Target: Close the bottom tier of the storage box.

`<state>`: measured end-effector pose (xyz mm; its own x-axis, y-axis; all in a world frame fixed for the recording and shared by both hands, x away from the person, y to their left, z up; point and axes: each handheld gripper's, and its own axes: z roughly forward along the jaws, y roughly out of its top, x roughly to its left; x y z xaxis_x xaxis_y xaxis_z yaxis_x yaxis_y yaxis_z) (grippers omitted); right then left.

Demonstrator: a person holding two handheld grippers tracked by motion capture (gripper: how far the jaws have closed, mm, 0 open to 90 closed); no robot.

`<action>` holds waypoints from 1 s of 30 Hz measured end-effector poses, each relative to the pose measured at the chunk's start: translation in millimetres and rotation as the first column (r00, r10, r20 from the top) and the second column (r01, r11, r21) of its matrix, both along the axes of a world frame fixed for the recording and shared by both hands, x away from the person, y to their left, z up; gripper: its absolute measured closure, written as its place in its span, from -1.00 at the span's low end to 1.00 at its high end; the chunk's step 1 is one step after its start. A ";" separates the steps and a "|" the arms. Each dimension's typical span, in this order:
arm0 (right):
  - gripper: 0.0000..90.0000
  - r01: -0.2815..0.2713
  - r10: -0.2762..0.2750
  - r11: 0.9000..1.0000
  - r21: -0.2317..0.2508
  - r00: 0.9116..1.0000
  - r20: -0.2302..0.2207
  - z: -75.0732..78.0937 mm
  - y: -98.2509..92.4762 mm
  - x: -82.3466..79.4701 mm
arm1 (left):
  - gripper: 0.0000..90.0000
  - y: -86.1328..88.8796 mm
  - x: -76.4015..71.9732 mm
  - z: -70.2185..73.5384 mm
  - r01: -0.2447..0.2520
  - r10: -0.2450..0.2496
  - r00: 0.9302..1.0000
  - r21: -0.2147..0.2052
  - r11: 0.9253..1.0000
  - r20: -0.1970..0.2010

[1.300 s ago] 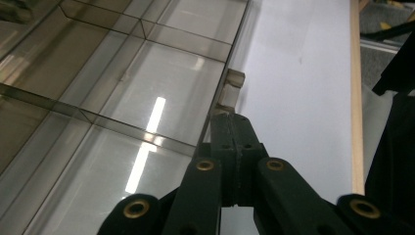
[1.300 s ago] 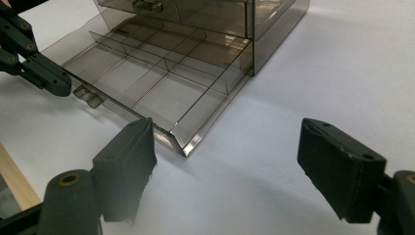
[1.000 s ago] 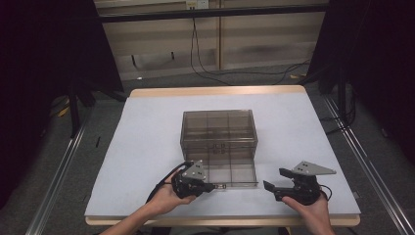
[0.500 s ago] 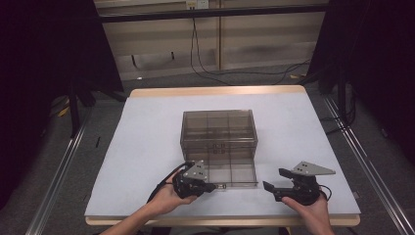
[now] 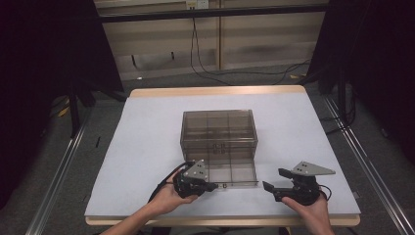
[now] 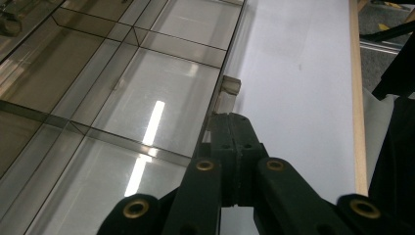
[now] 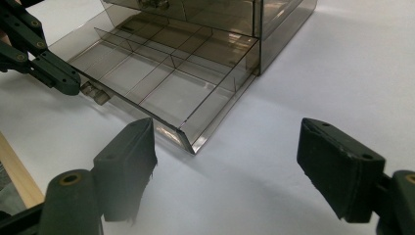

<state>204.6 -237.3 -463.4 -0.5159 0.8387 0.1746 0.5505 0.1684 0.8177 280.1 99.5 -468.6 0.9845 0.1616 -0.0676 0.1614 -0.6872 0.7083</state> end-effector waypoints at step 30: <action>-0.49 -0.010 0.010 1.000 0.003 1.000 -0.004 0.0 0.4 0.4 | 1.00 3.1 1.3 -1.9 -0.022 0.022 1.000 0.000 1.000 0.019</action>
